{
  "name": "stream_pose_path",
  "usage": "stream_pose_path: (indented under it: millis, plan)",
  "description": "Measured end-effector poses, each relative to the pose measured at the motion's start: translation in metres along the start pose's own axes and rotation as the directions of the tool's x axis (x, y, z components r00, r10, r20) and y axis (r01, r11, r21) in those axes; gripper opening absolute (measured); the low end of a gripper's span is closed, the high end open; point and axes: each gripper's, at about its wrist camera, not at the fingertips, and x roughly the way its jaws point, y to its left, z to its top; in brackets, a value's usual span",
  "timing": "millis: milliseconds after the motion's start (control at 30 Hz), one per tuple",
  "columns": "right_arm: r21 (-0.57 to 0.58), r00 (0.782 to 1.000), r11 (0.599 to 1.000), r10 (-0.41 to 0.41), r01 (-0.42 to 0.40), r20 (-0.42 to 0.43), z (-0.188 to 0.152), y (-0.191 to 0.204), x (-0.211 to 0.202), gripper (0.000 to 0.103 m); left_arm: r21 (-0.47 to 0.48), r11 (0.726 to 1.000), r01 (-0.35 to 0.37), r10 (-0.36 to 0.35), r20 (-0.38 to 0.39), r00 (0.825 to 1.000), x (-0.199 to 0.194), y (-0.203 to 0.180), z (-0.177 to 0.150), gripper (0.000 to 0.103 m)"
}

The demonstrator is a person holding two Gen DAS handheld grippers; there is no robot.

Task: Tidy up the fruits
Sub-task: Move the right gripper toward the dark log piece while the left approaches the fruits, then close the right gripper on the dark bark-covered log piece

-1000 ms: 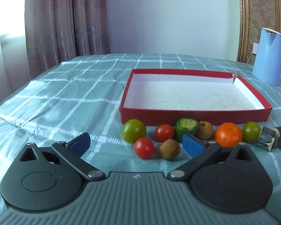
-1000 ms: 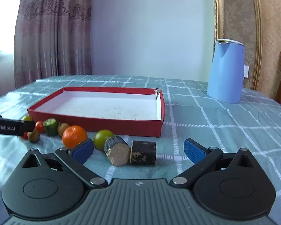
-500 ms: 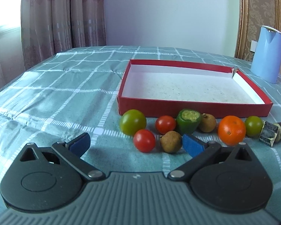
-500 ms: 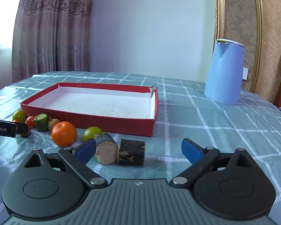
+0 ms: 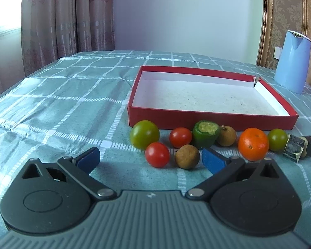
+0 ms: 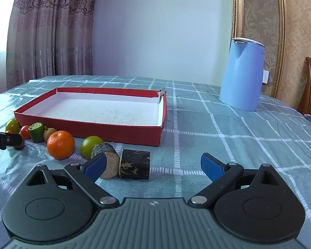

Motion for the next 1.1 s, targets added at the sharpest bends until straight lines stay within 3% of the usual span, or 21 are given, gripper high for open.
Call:
stream_pose_path:
  millis: [167, 633, 800, 833, 900, 1100]
  plan:
    - [-0.011, 0.999, 1.000, -0.019, 0.018, -0.031, 0.002, 0.001, 0.008, 0.098, 0.003, 1.000, -0.007, 0.007, -0.003, 1.000, 0.000, -0.001, 0.000, 0.103]
    - [-0.049, 0.995, 0.998, 0.036, -0.041, -0.097, 0.008, 0.008, 0.025, 0.069, 0.006, 1.000, 0.000, 0.000, -0.003, 1.000, 0.001, -0.001, -0.001, 0.103]
    - [-0.008, 0.979, 0.993, 0.111, -0.114, -0.169, 0.013, 0.004, 0.040, 0.047, -0.005, 1.000, 0.009, -0.009, -0.002, 1.000, 0.001, 0.002, -0.001, 0.103]
    - [0.003, 0.979, 0.993, 0.119, -0.120, -0.168, 0.013, 0.002, 0.041, 0.047, -0.009, 1.000, 0.012, -0.012, -0.001, 1.000, 0.001, 0.003, -0.001, 0.103]
    - [0.012, 0.979, 0.992, 0.126, -0.125, -0.162, 0.012, 0.000, 0.038, 0.035, -0.018, 1.000, 0.018, -0.018, 0.000, 1.000, 0.000, 0.004, -0.002, 0.103]
    - [0.027, 0.980, 0.991, 0.133, -0.130, -0.149, 0.010, -0.001, 0.034, 0.032, -0.034, 0.999, 0.028, -0.028, -0.001, 1.000, 0.000, 0.005, -0.001, 0.103]
